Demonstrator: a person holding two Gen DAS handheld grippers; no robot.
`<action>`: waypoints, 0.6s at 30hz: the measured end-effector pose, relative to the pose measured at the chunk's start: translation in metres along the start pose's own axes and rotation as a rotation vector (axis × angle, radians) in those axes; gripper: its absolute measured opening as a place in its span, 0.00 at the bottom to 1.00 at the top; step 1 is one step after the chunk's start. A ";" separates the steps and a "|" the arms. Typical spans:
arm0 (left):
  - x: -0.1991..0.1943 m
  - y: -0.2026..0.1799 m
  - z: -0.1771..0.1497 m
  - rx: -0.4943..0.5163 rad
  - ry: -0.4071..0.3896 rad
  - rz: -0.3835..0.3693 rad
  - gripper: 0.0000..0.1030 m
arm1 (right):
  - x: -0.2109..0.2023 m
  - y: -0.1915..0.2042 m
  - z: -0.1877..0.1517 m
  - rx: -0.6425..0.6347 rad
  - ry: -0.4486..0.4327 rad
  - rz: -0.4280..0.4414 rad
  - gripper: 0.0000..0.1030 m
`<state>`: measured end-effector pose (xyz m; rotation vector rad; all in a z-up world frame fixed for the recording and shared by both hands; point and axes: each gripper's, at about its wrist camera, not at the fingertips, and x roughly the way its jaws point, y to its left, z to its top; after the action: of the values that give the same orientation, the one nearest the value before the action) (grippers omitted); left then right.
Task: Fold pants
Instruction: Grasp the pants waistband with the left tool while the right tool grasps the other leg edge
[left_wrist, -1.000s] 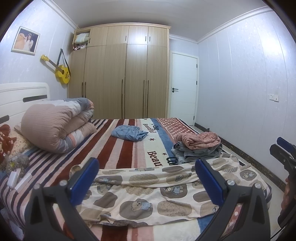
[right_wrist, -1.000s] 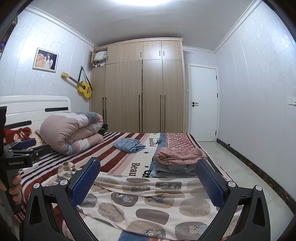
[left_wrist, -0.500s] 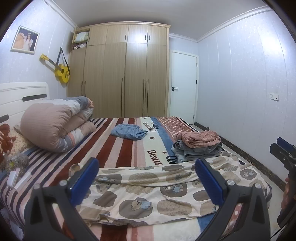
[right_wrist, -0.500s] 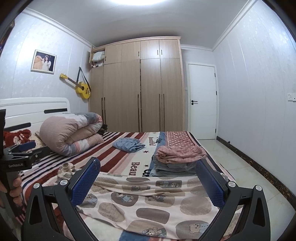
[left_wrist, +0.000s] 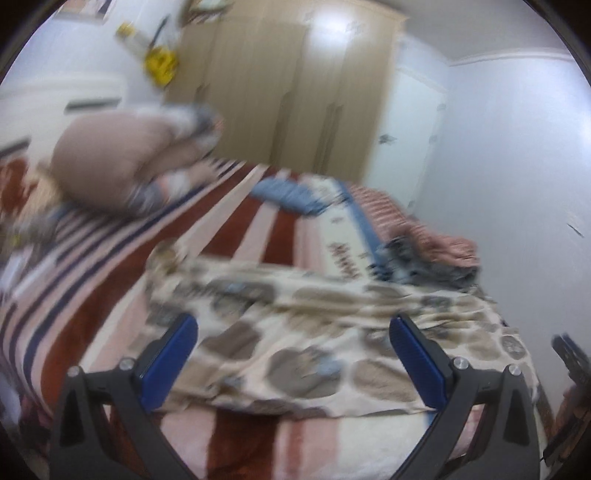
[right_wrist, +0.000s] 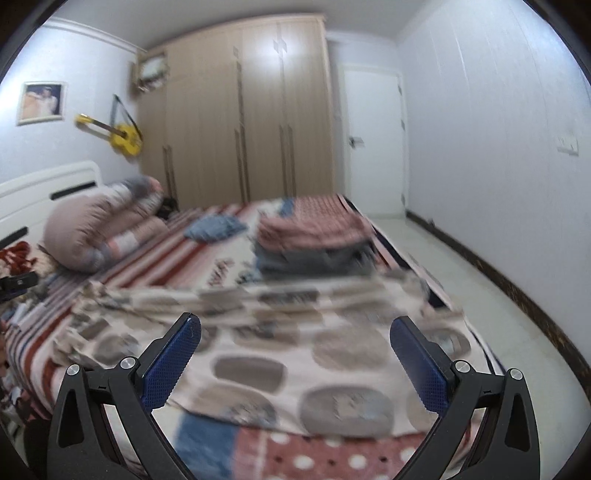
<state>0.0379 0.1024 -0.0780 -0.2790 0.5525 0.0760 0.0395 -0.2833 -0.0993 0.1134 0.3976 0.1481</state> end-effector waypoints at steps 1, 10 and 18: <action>0.011 0.016 -0.006 -0.043 0.031 0.021 0.99 | 0.008 -0.011 -0.006 0.029 0.028 -0.008 0.99; 0.074 0.110 -0.069 -0.351 0.260 0.021 0.88 | 0.069 -0.079 -0.060 0.175 0.209 -0.093 0.97; 0.106 0.092 -0.102 -0.409 0.362 -0.089 0.76 | 0.091 -0.070 -0.075 0.225 0.262 -0.034 0.97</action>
<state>0.0633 0.1620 -0.2391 -0.7249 0.8828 0.0516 0.1011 -0.3307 -0.2120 0.3104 0.6765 0.0840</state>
